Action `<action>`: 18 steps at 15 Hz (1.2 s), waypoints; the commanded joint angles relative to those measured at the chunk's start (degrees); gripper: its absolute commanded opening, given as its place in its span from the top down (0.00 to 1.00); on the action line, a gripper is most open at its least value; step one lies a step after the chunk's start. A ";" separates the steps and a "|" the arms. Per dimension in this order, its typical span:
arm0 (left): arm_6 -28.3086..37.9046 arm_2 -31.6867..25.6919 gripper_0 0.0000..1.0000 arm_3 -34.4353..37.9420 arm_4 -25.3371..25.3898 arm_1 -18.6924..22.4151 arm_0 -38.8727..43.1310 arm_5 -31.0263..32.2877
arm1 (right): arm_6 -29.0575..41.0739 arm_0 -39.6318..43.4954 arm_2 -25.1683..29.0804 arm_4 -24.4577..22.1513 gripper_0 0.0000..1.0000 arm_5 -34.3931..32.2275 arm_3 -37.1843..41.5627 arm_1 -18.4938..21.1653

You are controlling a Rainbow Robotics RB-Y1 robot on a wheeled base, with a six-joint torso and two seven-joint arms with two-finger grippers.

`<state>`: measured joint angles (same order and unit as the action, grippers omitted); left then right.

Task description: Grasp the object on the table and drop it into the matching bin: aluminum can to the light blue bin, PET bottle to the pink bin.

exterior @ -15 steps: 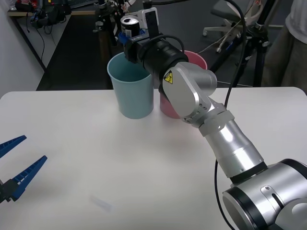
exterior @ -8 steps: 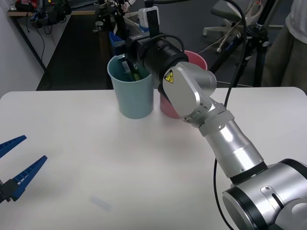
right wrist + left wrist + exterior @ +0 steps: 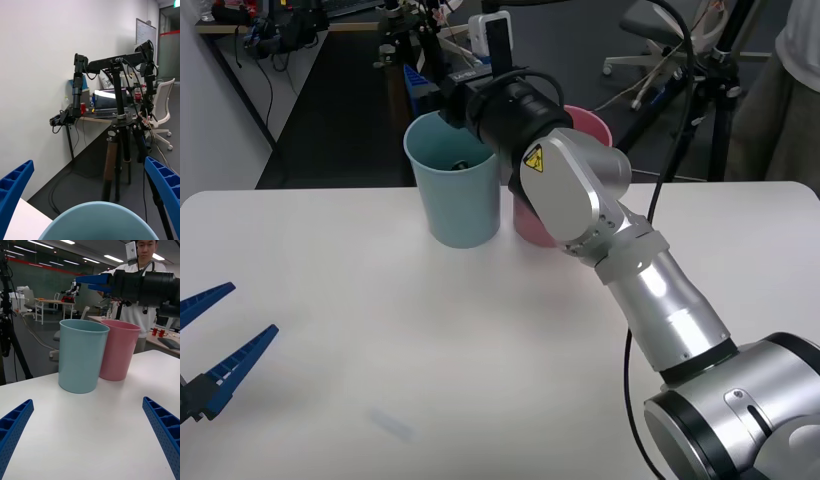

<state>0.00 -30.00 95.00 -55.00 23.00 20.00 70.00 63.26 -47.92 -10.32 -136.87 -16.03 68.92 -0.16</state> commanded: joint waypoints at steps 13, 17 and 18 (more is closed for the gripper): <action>0.00 0.00 0.00 0.00 0.00 0.00 0.00 0.00 | -28.72 33.15 8.92 35.36 0.00 -23.96 38.66 15.10; 0.00 0.00 0.00 0.00 0.00 0.00 0.00 0.00 | -38.56 40.01 18.06 48.80 0.00 -33.63 40.15 20.29; 0.00 0.00 0.00 0.00 0.00 0.00 0.00 0.00 | -40.14 41.42 20.69 50.39 0.00 -36.27 40.15 20.64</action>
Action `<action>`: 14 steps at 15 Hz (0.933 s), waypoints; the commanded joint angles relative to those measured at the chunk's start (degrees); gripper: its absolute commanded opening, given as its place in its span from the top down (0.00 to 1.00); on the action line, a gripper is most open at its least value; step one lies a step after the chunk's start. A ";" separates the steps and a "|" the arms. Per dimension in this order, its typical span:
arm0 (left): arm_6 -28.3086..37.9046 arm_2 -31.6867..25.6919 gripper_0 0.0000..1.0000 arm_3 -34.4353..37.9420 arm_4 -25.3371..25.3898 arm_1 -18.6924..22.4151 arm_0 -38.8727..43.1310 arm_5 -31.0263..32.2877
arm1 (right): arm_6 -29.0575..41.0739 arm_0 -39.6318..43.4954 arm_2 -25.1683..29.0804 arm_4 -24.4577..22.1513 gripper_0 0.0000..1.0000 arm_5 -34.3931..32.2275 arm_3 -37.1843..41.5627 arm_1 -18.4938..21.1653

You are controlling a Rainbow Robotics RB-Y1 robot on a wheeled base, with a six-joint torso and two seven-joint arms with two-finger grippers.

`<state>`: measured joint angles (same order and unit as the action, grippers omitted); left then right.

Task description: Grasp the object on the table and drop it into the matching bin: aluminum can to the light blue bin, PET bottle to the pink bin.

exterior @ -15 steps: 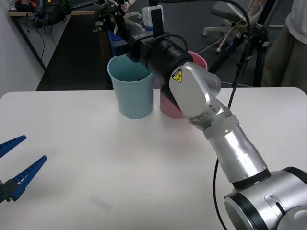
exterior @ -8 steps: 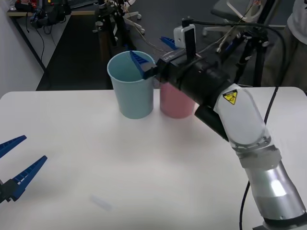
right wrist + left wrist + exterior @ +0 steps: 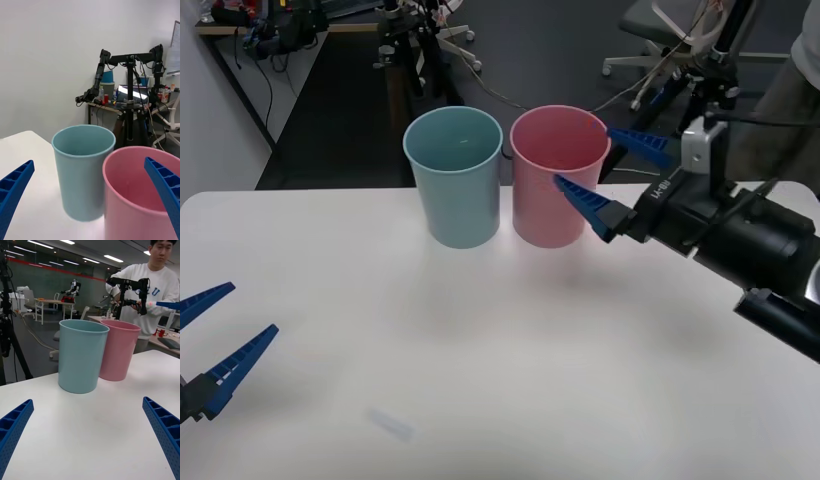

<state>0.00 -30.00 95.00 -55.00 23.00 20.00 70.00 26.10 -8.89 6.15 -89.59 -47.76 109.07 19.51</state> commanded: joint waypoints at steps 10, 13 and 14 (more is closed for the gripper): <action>0.00 0.00 0.00 0.00 0.00 0.00 0.00 0.00 | -13.44 18.38 24.79 17.26 0.00 -21.49 -5.53 2.29; 0.00 0.00 0.00 0.00 0.00 0.00 0.00 0.00 | -16.69 20.05 26.37 19.90 0.00 -22.37 -9.93 4.84; 0.00 0.00 0.00 0.00 0.00 0.00 0.00 0.00 | -16.78 20.84 26.63 20.42 0.00 -22.28 -10.45 5.45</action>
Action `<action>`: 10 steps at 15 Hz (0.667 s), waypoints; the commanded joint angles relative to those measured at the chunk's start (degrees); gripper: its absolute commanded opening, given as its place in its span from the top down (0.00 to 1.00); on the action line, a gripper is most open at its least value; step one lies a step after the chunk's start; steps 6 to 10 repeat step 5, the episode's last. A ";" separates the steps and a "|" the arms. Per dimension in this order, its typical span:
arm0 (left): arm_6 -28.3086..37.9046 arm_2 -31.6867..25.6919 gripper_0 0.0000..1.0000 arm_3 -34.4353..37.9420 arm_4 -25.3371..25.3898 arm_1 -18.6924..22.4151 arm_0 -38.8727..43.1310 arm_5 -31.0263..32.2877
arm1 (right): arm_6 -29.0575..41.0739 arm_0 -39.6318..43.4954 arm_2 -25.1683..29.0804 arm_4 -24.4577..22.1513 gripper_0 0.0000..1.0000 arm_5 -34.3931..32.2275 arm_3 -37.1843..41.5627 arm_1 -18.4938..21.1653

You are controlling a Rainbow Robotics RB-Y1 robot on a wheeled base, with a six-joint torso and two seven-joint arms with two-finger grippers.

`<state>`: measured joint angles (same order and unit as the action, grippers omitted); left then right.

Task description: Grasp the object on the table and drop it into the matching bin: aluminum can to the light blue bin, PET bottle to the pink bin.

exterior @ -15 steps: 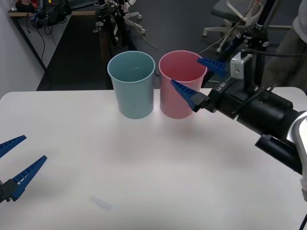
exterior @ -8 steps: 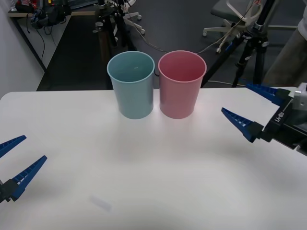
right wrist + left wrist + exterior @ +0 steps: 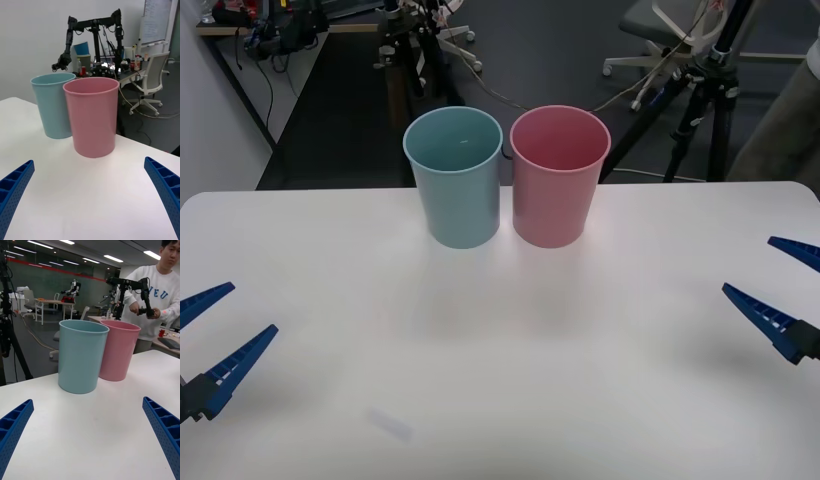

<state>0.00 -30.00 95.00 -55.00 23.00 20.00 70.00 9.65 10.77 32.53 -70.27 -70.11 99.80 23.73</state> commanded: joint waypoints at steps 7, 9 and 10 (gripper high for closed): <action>0.00 0.00 0.00 0.00 0.00 0.00 0.00 0.00 | -0.42 2.50 1.05 0.75 0.00 0.68 -1.19 1.58; 0.00 0.00 0.00 0.00 0.00 0.00 0.00 0.00 | -0.42 2.50 1.05 0.75 0.00 0.68 -1.19 1.58; 0.00 0.00 0.00 0.00 0.00 0.00 0.00 0.00 | -0.42 2.50 1.05 0.75 0.00 0.68 -1.19 1.58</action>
